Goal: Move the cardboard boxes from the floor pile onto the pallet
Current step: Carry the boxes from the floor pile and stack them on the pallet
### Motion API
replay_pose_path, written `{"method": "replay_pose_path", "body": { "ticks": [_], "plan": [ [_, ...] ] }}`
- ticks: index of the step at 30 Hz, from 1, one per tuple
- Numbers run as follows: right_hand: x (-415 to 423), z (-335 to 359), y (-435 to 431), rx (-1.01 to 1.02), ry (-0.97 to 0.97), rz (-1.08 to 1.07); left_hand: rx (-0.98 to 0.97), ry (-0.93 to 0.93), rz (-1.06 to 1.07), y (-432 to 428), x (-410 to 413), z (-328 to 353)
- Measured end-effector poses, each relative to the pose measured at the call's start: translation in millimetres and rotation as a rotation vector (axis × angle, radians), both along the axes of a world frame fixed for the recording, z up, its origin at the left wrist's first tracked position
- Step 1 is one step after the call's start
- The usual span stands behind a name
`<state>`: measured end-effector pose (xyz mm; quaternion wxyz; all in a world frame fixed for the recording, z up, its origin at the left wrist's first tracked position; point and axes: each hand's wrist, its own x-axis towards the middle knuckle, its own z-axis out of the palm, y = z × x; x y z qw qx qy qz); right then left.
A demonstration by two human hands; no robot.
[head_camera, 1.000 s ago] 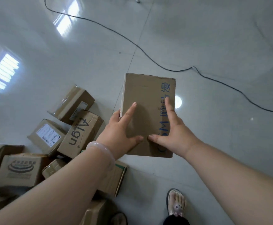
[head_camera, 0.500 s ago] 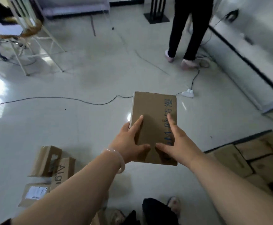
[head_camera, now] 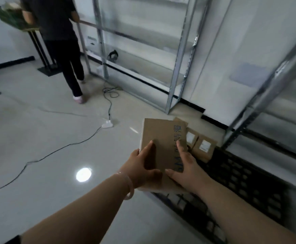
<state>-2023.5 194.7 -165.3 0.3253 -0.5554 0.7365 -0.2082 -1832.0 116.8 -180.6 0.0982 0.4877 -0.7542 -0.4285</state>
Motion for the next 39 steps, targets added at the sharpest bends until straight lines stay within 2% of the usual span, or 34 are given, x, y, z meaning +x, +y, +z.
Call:
{"method": "replay_pose_path", "body": {
  "ticks": [4, 8, 11, 16, 25, 32, 39],
  "plan": [
    [-91.3, 8.1, 35.9, 0.047, -0.017, -0.130, -0.005, -0.015, -0.146, 15.3, -100.6, 5.0],
    [-142.8, 3.2, 56.1, 0.027, -0.075, -0.233, 0.006, -0.027, -0.241, 15.8, -164.7, 3.7],
    [-163.5, -10.9, 58.2, 0.035, -0.096, -0.293, -0.045, -0.086, -0.324, 5.5, -194.3, -8.5],
    [-180.5, -48.6, 43.2, 0.091, -0.107, -0.387, 0.107, -0.098, -0.386, -20.4, -223.7, -48.6],
    [-232.5, -123.5, -31.6, 0.240, -0.286, -0.620, 0.234, -0.179, -0.552, -119.4, -288.4, -119.7],
    [-290.9, -197.7, -68.1, 0.263, -0.309, -0.752, 0.253, -0.109, -0.553, -151.9, -363.0, -206.2],
    [-366.8, -328.7, -108.8, 0.317, -0.312, -0.724, 0.244, -0.118, -0.397, -169.1, -425.7, -343.0]
  ]
}}
